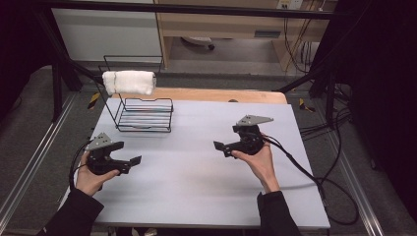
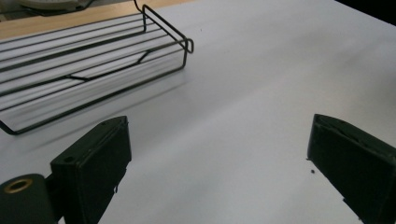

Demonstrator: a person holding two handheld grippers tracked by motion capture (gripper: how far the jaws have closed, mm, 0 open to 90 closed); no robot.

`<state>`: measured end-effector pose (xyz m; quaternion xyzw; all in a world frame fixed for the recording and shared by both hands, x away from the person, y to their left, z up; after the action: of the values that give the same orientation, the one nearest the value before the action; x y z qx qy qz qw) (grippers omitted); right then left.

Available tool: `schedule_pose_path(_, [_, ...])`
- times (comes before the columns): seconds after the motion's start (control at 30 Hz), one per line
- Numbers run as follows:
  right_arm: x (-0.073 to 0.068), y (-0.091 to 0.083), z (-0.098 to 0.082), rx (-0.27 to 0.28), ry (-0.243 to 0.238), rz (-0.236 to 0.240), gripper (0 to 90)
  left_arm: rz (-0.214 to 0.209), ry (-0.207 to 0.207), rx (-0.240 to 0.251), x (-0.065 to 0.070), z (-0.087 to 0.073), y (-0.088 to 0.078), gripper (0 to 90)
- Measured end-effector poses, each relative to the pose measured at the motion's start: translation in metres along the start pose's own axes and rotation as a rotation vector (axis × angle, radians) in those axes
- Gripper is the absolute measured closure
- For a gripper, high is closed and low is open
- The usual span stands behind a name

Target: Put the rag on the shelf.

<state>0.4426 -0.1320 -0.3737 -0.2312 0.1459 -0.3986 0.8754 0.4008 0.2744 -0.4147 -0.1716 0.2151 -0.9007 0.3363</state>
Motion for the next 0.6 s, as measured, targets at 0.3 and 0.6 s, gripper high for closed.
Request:
schedule_pose_path(0.3, [0.022, -0.014, -0.055, -0.026, 0.043, 0.001, 1.9, -0.003, -0.005, -0.018, 0.003, -0.02, 0.003, 7.3])
schedule_pose_path(0.6, [0.042, -0.034, -0.099, -0.04, 0.068, -0.017, 1.4, -0.002, 0.031, -0.042, 0.006, -0.03, 0.008, 7.5])
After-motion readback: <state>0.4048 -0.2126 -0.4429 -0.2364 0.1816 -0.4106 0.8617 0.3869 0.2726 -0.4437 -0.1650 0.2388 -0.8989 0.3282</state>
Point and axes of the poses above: each handheld gripper's, and its own axes: y roughly forward along the jaws, z roughly out of its top, x roughly to its right, the point moved 3 cm from there along y, roughly forward along the jaws, and after that the axes turned 7 degrees about -z, right-handed, at the moved point
